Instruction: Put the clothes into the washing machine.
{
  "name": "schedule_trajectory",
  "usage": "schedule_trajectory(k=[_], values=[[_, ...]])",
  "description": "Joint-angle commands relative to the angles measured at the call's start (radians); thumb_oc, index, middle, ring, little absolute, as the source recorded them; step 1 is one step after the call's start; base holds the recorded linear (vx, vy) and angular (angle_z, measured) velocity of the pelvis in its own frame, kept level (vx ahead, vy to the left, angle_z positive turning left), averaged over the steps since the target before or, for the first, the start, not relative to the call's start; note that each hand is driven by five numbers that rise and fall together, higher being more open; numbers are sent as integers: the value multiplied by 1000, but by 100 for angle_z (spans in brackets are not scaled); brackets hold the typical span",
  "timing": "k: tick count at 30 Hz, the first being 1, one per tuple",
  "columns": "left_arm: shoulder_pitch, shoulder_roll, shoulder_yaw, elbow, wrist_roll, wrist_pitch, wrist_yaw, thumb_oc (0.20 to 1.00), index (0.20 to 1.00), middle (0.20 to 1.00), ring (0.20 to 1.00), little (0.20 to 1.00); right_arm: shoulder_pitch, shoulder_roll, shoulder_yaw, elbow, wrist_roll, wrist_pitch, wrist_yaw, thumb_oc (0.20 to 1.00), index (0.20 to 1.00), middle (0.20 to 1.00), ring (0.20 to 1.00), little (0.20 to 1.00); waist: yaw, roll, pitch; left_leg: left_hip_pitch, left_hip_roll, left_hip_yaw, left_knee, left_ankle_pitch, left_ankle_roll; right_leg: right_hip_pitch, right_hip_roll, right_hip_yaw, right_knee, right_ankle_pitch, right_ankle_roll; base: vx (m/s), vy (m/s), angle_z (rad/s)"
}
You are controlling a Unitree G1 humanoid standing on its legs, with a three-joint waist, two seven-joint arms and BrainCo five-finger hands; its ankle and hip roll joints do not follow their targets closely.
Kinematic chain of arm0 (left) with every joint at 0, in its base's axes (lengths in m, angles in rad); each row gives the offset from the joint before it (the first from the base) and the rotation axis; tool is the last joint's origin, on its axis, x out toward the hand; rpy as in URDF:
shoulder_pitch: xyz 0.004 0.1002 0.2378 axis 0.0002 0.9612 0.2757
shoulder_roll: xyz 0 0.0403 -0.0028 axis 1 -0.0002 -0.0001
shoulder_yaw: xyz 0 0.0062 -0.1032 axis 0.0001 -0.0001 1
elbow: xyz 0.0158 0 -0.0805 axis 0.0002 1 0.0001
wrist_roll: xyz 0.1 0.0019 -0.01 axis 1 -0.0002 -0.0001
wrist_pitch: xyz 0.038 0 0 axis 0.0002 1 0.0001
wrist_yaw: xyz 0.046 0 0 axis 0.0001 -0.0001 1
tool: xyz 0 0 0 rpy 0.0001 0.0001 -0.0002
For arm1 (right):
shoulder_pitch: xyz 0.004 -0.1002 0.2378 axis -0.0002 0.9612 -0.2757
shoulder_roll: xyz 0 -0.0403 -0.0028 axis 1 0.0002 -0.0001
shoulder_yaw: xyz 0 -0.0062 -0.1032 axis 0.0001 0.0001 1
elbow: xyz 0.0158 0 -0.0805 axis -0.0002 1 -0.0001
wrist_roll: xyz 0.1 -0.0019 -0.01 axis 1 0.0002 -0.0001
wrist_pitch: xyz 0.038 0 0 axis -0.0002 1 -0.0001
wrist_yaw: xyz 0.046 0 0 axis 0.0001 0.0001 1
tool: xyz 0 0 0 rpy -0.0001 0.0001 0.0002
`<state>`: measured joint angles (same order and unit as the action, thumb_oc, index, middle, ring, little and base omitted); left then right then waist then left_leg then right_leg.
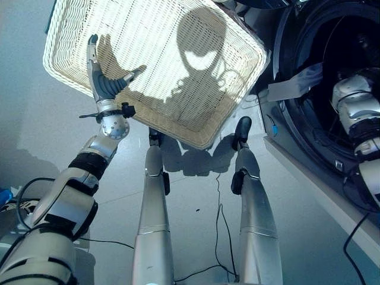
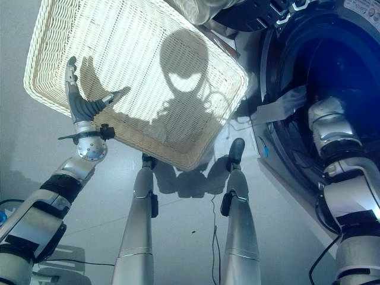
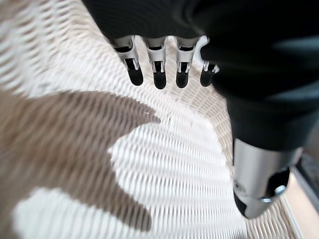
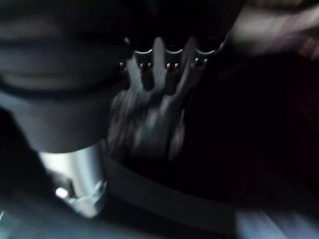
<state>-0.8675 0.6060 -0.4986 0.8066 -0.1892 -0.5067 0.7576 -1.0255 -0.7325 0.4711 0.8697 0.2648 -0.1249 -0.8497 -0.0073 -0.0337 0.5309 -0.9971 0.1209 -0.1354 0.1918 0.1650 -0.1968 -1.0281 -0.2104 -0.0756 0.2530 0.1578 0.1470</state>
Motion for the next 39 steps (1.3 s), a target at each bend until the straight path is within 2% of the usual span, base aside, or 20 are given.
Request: schedule_trajectory(k=[1,2,9,14,16,21,28,32,36,39], values=[[6,-27,17,0,-12,-28,-13,1000,1000,1000,1000,1000,16,-45,15,-5,-100,-20,38,1000,1000,1000,1000,1000,10,-7,-11,65,-124,77,26,-105,132,33,99,-53,-32,46,35,-54,-4,0],[20,-40,19,-2,-17,-30,-17,1000,1000,1000,1000,1000,37,-30,19,-31,-165,-8,49,1000,1000,1000,1000,1000,10,-6,-11,85,-122,81,23,-107,133,50,95,-52,-33,45,36,-40,-2,-3],[99,-83,43,-36,20,-35,-16,1000,1000,1000,1000,1000,181,29,36,-197,-318,-26,121,1000,1000,1000,1000,1000,1,-8,-11,175,-106,108,-1,-111,132,123,81,-49,-47,42,42,-25,2,-4],[116,-93,52,-51,35,-28,-7,1000,1000,1000,1000,1000,228,46,36,-260,-355,-26,137,1000,1000,1000,1000,1000,-6,-10,-11,192,-104,113,-5,-114,132,134,80,-45,-47,38,41,-3,6,0],[161,-123,66,-82,80,-13,24,1000,1000,1000,1000,1000,334,87,31,-377,-450,-23,152,1000,1000,1000,1000,1000,-18,-13,-11,221,-101,124,-10,-119,134,156,84,-33,-44,26,35,-14,56,-1],[227,-144,85,-85,104,5,11,1000,1000,1000,1000,1000,457,128,33,-455,-521,-35,178,1000,1000,1000,1000,1000,-29,-19,-11,280,-95,142,-19,-125,135,210,82,-27,-51,12,30,-6,11,-1],[360,-167,111,-65,108,11,-57,1000,1000,1000,1000,1000,590,133,51,-462,-526,-97,253,1000,1000,1000,1000,1000,-17,-19,-11,413,-83,169,-50,-135,127,341,61,-36,-85,-2,32,-17,3,-5],[489,-188,112,5,146,-4,-124,1000,1000,1000,1000,1000,705,138,60,-416,-485,-159,363,1000,1000,1000,1000,1000,12,-6,-11,603,-80,190,-105,-135,114,534,28,-56,-128,-26,43,-8,30,-6],[538,-184,118,53,148,-2,-190,1000,1000,1000,1000,1000,769,156,46,-367,-428,-168,435,1000,1000,1000,1000,1000,22,6,-11,740,-76,207,-157,-134,106,675,17,-64,-164,-43,46,38,41,1],[593,-182,122,88,153,-3,-254,1000,1000,1000,1000,1000,836,189,23,-309,-364,-152,525,1000,1000,1000,1000,1000,26,9,-58,825,-74,214,-194,-134,98,773,14,-79,-202,-51,44,96,8,9]])
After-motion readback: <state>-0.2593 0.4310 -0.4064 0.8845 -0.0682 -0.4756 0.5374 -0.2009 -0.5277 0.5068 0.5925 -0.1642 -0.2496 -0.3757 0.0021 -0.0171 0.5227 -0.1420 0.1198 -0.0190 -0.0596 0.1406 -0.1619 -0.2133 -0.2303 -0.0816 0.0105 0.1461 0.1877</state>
